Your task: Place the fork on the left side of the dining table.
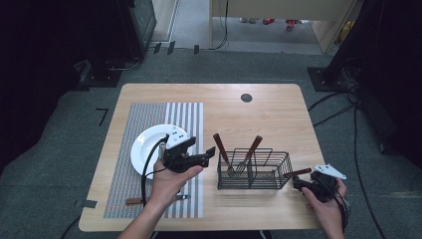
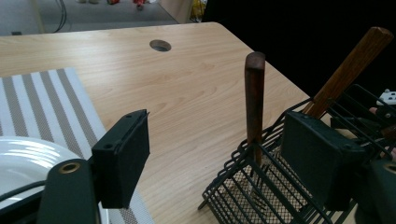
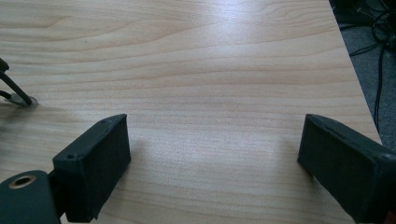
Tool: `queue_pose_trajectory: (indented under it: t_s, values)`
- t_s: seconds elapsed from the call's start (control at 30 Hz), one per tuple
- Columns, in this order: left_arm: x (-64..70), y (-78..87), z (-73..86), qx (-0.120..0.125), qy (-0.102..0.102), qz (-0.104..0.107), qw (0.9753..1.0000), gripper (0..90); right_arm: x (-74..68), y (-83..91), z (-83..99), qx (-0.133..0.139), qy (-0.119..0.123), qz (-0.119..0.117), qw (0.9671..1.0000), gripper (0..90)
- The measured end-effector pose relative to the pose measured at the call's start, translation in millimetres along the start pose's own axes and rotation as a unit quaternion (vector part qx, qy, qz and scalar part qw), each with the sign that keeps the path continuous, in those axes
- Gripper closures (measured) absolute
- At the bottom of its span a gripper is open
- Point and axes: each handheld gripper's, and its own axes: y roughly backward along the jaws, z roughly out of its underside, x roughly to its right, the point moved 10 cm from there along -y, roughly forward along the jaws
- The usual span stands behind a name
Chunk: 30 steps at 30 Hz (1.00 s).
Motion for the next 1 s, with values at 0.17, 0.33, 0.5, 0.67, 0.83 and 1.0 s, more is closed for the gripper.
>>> queue_pose_trajectory:
  t_s: [0.17,0.33,0.5,0.67,0.83,1.0]
  values:
    - [3.9,-8.8,-1.2,-0.008,0.006,0.011,0.9999,31.7,-0.1,-0.1,-0.1,0.000,-0.001,0.000,1.0000,8.7]
    - [8.8,-12.3,-6.4,0.001,-0.003,0.011,0.9999,43.8,-0.2,0.0,0.0,0.000,-0.001,0.000,1.0000,8.7]
    - [12.2,-19.0,-10.7,0.001,-0.009,0.014,0.9999,56.4,-0.1,0.0,-0.1,0.000,-0.001,0.000,1.0000,8.7]
    - [15.2,-27.0,-12.5,-0.006,0.017,0.042,0.9990,65.8,-0.1,-0.1,-0.1,0.001,-0.001,0.000,1.0000,8.7]
    - [20.5,-28.8,-13.0,-0.007,0.008,0.062,0.9980,78.2,-0.1,-0.1,-0.1,0.001,-0.001,0.000,1.0000,8.7]
    - [21.8,-25.4,-15.3,-0.005,0.017,0.082,0.9965,81.6,-0.1,-0.1,-0.1,0.001,-0.001,0.000,1.0000,8.7]
